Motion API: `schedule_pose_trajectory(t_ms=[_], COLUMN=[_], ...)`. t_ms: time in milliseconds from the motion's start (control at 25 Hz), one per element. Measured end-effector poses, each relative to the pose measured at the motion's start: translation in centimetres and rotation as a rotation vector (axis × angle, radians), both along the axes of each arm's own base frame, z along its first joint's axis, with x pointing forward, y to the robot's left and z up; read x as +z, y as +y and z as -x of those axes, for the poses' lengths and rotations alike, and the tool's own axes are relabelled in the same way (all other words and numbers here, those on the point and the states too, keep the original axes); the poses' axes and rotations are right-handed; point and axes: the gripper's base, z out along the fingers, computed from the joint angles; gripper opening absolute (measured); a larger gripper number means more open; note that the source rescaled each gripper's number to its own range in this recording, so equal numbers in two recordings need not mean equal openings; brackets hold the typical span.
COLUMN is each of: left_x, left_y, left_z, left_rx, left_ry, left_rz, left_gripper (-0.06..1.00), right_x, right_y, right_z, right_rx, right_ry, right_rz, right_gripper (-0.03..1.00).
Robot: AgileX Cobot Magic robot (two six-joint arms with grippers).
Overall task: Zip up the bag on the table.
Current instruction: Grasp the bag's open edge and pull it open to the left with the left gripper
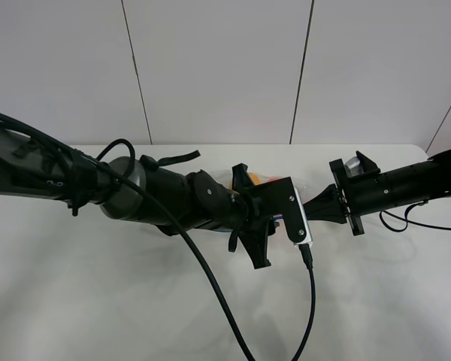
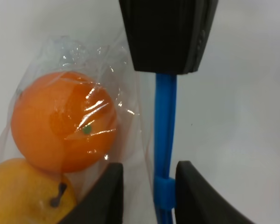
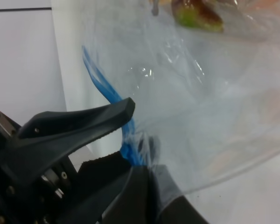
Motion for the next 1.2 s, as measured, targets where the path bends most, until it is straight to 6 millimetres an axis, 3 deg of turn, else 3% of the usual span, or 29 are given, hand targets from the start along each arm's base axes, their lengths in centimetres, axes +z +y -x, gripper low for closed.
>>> schedule_pose_trajectory(t_ms=[120, 280, 840, 1200], left_x=[0.0, 0.0, 0.0, -2.5], left_y=[0.0, 0.0, 0.4, 6.3], left_z=[0.0, 0.1, -0.4, -1.9], left_rx=[-0.003, -0.006, -0.035, 0.066], left_ry=[0.003, 0.009, -0.038, -0.03], left_rz=[0.001, 0.001, -0.046, -0.176], left_gripper=[0.25, 0.03, 0.0, 0.0], right_x=[0.0, 0.0, 0.0, 0.0], right_y=[0.0, 0.0, 0.0, 0.1], right_z=[0.0, 0.0, 0.0, -0.2], right_rx=[0.0, -0.002, -0.005, -0.016], right_ry=[0.0, 0.0, -0.001, -0.004], right_rz=[0.0, 0.0, -0.003, 0.001], right_gripper=[0.0, 0.0, 0.0, 0.0])
